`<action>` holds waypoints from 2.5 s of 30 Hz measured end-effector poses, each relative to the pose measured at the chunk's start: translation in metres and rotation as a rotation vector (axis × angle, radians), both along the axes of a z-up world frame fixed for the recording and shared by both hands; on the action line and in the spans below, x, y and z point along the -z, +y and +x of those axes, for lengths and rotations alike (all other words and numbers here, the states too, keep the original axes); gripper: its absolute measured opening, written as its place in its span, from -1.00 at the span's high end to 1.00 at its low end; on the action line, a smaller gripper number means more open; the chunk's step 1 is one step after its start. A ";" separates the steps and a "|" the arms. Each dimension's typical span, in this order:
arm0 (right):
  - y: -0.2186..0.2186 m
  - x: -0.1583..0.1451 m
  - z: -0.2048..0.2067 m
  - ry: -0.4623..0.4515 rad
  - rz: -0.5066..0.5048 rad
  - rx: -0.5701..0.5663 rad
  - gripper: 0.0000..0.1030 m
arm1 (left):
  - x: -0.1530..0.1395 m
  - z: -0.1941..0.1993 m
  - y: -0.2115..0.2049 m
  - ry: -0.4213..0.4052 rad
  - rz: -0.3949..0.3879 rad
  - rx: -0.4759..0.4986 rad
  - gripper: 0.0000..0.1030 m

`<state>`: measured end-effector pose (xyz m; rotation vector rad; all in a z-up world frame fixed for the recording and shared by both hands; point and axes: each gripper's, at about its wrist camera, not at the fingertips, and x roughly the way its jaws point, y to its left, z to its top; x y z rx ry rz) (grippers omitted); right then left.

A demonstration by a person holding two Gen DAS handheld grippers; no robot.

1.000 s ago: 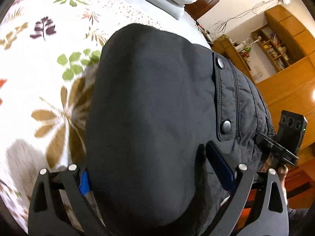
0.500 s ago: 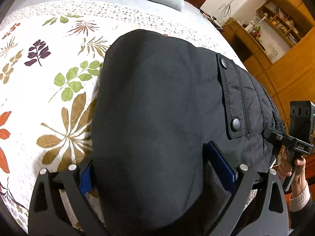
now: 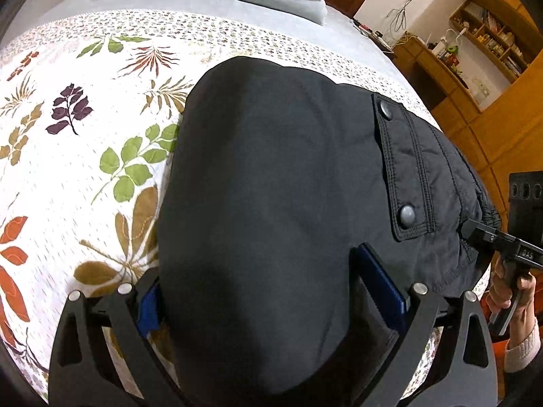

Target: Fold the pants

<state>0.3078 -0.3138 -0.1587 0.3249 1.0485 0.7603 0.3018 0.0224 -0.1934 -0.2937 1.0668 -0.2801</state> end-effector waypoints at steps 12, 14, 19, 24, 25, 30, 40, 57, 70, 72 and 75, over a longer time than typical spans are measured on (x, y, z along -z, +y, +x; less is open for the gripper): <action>-0.001 0.017 0.005 0.033 0.028 0.024 0.26 | -0.002 0.007 0.003 -0.008 0.041 0.000 -0.92; -0.006 0.023 0.005 0.054 0.044 0.042 0.24 | -0.001 0.007 0.002 -0.014 0.049 0.005 -0.93; -0.014 0.034 0.004 0.085 0.077 0.073 0.23 | 0.000 0.007 0.001 -0.023 0.053 0.006 -0.95; -0.009 0.030 0.009 0.077 0.058 0.059 0.23 | 0.000 0.007 0.002 -0.020 0.052 0.001 -0.95; -0.008 0.028 0.010 0.075 0.054 0.056 0.23 | 0.001 0.007 0.002 -0.020 0.051 -0.001 -0.95; 0.008 0.012 0.015 0.021 0.014 0.017 0.24 | -0.003 0.006 0.007 -0.035 0.063 -0.020 -0.95; 0.005 0.030 0.021 0.066 0.028 0.040 0.21 | -0.001 0.011 0.011 -0.038 0.075 -0.028 -0.96; -0.016 0.065 0.019 0.162 0.142 0.118 0.07 | 0.007 0.008 0.009 -0.051 0.072 0.001 -0.96; -0.021 0.058 0.013 0.166 0.093 0.163 -0.34 | 0.008 0.010 0.015 -0.028 0.063 -0.006 -0.96; -0.028 0.058 0.009 0.168 0.098 0.174 -0.35 | 0.006 0.006 0.020 -0.030 0.063 -0.023 -0.96; -0.034 0.051 0.001 0.158 0.092 0.189 -0.36 | 0.002 -0.003 0.027 -0.030 0.067 -0.042 -0.96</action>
